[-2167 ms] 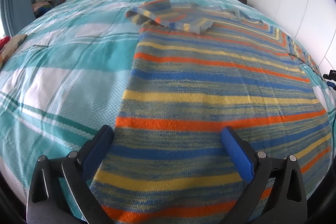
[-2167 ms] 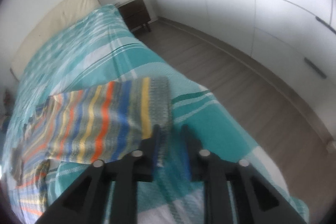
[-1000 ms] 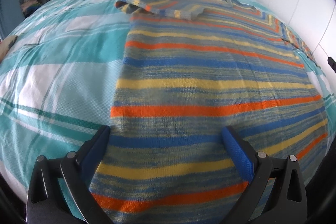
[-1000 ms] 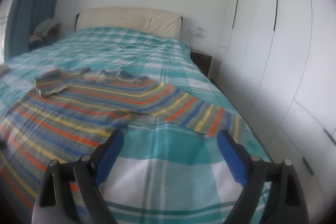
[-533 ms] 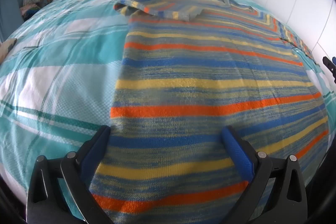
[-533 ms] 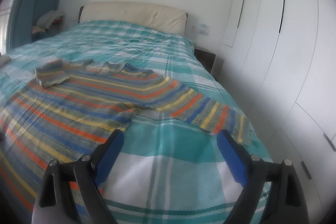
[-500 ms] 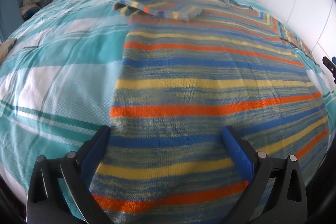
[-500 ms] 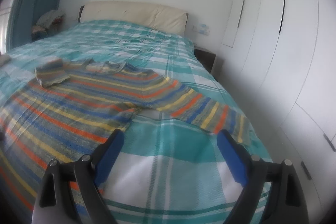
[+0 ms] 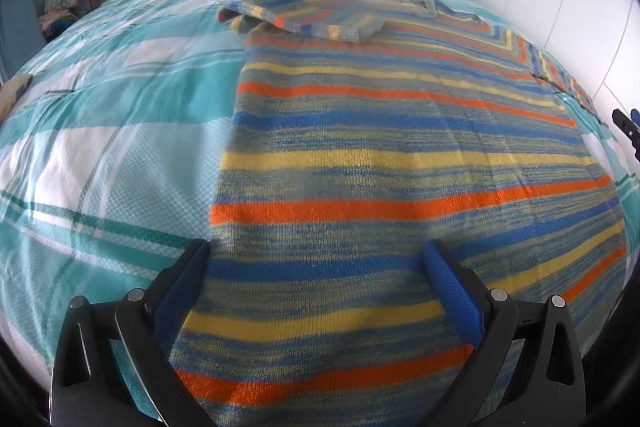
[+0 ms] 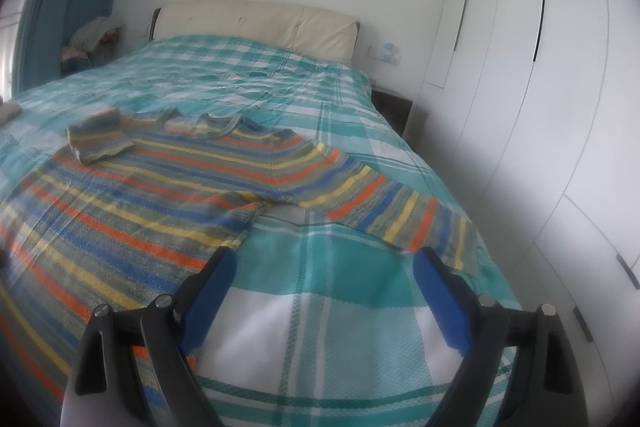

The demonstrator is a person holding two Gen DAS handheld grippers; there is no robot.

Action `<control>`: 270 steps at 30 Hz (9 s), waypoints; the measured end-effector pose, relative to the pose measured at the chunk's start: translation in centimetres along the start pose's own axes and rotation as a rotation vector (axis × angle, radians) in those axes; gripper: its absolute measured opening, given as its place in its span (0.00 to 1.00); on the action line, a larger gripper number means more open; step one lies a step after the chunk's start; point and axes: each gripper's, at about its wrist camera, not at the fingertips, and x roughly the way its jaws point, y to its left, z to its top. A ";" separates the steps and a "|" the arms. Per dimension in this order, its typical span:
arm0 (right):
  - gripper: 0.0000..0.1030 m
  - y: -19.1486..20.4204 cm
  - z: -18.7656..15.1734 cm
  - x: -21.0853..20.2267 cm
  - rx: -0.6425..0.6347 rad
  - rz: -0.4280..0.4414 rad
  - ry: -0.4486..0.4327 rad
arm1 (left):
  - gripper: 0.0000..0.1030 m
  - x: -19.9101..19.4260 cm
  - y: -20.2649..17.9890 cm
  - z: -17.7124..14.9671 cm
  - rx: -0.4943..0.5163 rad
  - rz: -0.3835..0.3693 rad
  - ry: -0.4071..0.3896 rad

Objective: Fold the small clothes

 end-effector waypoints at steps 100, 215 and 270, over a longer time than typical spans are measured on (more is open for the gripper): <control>0.87 -0.9 -1.2 3.4 0.132 0.046 0.168 | 0.94 -2.3 15.0 9.8 -0.301 0.071 0.003; 1.00 -1.5 -3.8 7.2 0.211 0.081 0.326 | 1.00 5.7 12.6 7.8 -0.182 0.183 0.114; 1.00 -1.4 -3.8 7.2 0.206 0.081 0.325 | 1.00 5.8 12.5 7.7 -0.182 0.187 0.113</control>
